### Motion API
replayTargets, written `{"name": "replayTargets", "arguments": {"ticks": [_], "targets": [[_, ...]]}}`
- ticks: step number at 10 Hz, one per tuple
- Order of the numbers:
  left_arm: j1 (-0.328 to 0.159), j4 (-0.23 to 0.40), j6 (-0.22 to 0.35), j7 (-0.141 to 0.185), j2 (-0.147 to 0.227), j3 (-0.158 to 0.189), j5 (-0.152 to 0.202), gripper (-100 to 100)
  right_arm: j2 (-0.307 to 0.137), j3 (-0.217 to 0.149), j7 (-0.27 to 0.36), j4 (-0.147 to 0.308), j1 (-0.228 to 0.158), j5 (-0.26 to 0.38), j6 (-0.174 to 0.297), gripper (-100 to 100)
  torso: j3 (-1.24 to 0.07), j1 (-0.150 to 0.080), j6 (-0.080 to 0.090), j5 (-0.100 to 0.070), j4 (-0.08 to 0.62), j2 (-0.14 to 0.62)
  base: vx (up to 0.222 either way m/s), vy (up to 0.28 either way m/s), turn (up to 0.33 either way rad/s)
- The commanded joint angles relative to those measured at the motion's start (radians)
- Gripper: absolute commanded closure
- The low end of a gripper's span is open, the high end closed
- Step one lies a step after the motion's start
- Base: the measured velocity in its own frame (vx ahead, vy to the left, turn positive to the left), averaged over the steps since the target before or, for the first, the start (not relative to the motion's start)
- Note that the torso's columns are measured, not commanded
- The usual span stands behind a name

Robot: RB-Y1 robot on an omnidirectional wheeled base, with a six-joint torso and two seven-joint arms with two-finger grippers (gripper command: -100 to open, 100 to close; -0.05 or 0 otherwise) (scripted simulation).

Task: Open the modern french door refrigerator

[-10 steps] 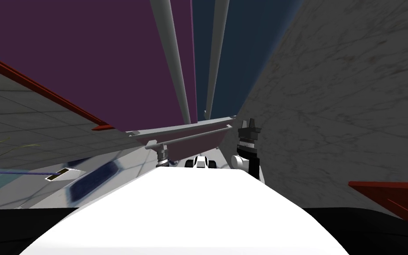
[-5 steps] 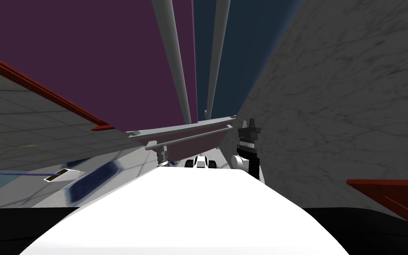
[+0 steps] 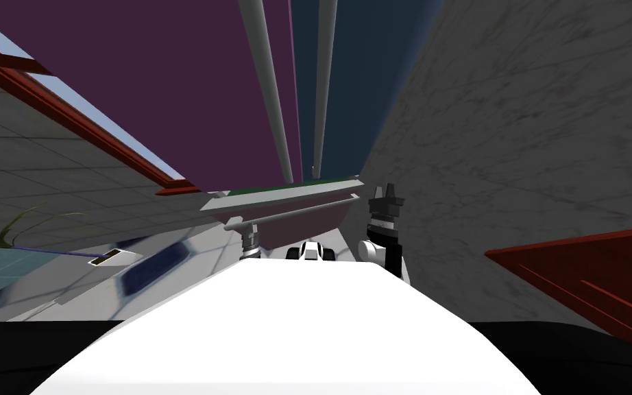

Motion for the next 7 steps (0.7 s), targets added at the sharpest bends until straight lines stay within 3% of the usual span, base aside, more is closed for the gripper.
{"name": "replayTargets", "arguments": {"ticks": [1,7], "targets": [[0.017,-0.020,0.003,0.008,0.004,-0.003,-0.001,100,0.000,0.000,0.000,0.000,0.000,0.000,0.000,0,0.001,-0.003,0.000,0.001,-0.001,0.002,-0.155,-0.079,0.038],[0.053,-0.047,-0.008,0.023,0.008,-0.014,-0.005,100,0.000,0.000,0.000,0.000,0.000,0.000,0.000,0,0.005,-0.005,-0.001,0.001,0.000,0.008,-0.170,-0.069,0.023]]}}
